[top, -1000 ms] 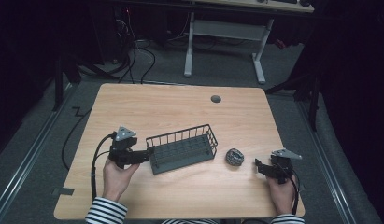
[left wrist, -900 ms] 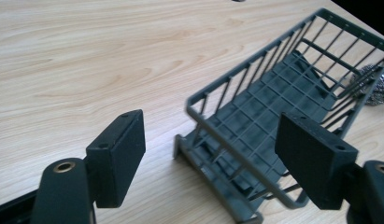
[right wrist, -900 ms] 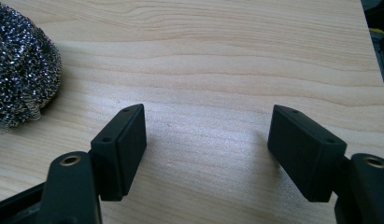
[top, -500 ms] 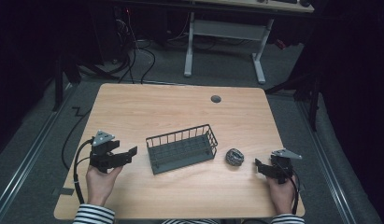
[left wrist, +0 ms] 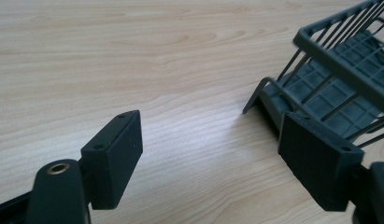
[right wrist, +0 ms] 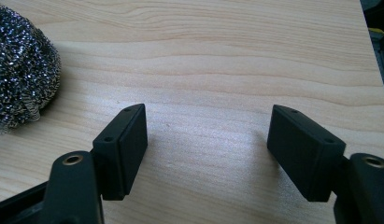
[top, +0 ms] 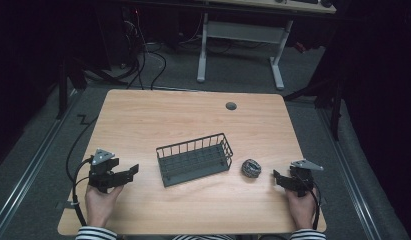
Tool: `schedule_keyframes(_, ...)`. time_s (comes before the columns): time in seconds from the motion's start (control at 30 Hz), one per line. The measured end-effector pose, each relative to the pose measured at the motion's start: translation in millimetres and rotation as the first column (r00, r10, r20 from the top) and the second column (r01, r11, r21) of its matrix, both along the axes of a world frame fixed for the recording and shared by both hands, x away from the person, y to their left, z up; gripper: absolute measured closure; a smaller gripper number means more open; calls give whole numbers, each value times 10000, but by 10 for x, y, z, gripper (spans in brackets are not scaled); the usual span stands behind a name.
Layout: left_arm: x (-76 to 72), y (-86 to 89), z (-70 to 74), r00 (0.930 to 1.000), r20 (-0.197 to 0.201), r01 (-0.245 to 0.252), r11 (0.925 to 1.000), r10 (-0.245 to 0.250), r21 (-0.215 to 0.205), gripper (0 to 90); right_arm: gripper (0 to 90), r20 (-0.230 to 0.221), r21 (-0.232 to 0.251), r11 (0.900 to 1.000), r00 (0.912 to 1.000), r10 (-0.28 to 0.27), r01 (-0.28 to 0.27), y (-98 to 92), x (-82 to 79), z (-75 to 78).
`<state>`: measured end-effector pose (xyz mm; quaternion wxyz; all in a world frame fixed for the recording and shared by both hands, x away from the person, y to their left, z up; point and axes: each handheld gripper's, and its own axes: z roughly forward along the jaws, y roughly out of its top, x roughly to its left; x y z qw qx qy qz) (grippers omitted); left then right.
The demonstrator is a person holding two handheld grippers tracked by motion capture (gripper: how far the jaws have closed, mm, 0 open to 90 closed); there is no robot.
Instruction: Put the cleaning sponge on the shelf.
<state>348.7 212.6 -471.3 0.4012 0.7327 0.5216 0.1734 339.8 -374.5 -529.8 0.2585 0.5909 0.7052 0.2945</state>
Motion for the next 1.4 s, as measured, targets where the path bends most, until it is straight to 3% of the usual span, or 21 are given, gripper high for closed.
schedule_keyframes(0.37, 13, 83, -331, 9966, -550, -640, 9973, 621, -347, 232, 292, 3, -2, 10000, 10000, -9, 9, 1, 0, 0)
schedule_keyframes(0.83, 136, 0, -510, 9905, -709, -1167, 9929, 1180, 216, 237, 292, 4, -6, 10000, 10000, -13, 13, 1, 0, 0)
schedule_keyframes(1.13, 181, -50, -615, 9884, -498, -1395, 9869, 1438, 806, 241, 292, 4, -8, 10000, 10000, -12, 12, 1, 0, 0)
schedule_keyframes(1.4, 173, -56, -644, 9902, -168, -1363, 9853, 1388, 1028, 247, 294, -1, -17, 10000, 10000, 38, -38, 5, -2, 1)
